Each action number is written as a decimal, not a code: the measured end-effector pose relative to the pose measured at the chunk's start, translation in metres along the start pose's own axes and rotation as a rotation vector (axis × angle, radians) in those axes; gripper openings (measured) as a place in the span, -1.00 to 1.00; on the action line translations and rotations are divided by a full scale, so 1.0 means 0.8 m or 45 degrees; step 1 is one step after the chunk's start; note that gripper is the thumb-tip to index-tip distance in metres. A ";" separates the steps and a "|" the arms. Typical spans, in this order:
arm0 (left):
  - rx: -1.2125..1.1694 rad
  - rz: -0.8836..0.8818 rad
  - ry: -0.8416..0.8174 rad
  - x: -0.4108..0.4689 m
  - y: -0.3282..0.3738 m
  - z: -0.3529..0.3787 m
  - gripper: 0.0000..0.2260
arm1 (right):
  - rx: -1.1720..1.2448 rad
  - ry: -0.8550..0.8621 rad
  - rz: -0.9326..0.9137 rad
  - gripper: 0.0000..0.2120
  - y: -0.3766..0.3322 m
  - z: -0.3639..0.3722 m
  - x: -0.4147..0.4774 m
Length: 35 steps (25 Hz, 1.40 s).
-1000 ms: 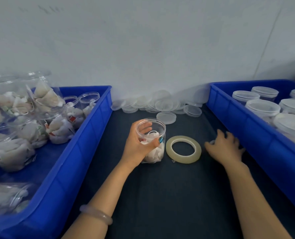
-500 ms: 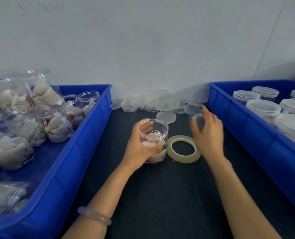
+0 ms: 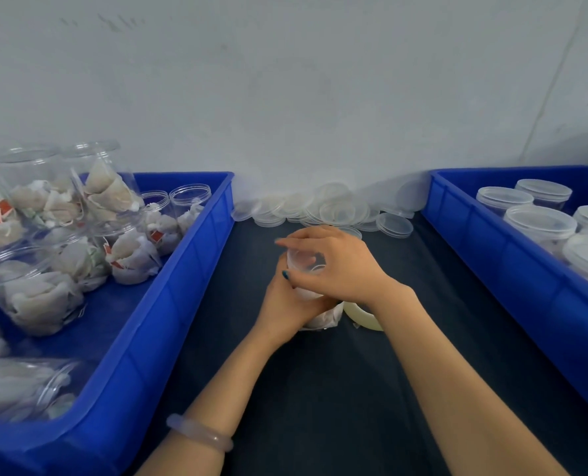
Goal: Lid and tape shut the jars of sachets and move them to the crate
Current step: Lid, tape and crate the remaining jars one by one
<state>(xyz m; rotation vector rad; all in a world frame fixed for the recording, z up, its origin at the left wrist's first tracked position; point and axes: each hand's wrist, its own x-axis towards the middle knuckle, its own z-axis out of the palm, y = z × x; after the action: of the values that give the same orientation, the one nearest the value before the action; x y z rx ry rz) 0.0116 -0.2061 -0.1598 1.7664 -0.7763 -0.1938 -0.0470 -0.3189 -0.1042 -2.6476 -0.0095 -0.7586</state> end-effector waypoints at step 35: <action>0.159 0.158 -0.131 -0.022 0.013 -0.008 -0.13 | 1.375 0.299 0.408 -0.76 0.032 -0.009 -0.044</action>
<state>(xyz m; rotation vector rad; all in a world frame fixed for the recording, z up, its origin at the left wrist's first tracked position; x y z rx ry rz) -0.0031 -0.1922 -0.1525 1.8297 -0.9874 -0.1572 -0.0775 -0.3416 -0.1258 -1.4875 0.0526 -0.6740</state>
